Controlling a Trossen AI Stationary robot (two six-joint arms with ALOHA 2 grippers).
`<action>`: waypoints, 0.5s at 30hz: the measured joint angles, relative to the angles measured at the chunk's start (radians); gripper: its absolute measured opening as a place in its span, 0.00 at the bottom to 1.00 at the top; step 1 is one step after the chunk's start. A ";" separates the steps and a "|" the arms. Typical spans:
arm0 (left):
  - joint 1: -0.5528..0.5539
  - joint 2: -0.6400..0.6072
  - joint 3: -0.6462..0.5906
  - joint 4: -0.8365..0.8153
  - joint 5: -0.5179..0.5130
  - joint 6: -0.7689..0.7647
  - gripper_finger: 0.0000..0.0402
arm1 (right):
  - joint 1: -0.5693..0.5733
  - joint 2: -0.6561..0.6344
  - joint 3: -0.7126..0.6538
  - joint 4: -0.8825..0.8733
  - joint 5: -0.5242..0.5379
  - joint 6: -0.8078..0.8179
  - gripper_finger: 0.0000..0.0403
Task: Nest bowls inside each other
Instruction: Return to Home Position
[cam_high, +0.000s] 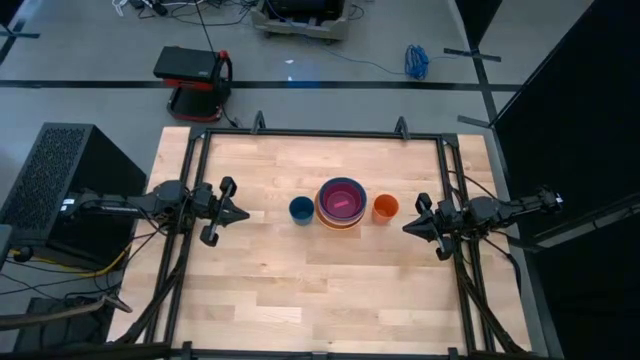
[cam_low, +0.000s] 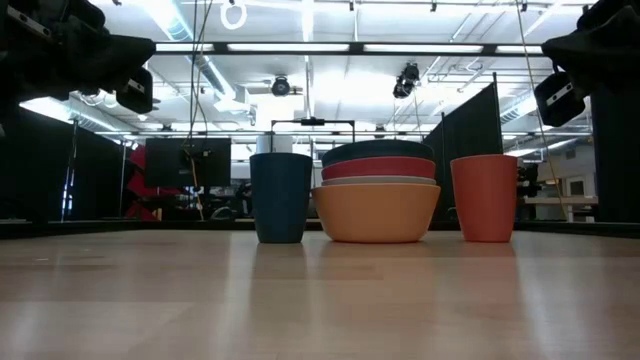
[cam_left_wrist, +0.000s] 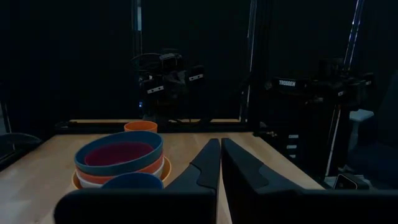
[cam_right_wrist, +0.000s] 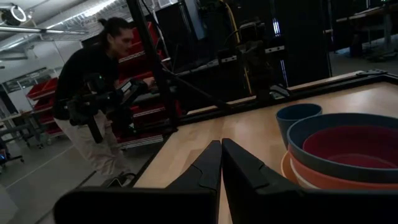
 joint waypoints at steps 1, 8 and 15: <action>0.000 0.000 0.000 0.000 0.000 0.000 0.00 | 0.000 0.000 0.000 0.000 0.000 0.000 0.00; 0.000 0.000 0.000 0.000 0.000 0.000 0.01 | 0.000 0.000 0.000 0.000 0.000 0.000 0.00; 0.000 0.000 0.000 0.000 0.000 0.000 0.00 | 0.000 0.000 0.000 0.000 0.000 0.000 0.00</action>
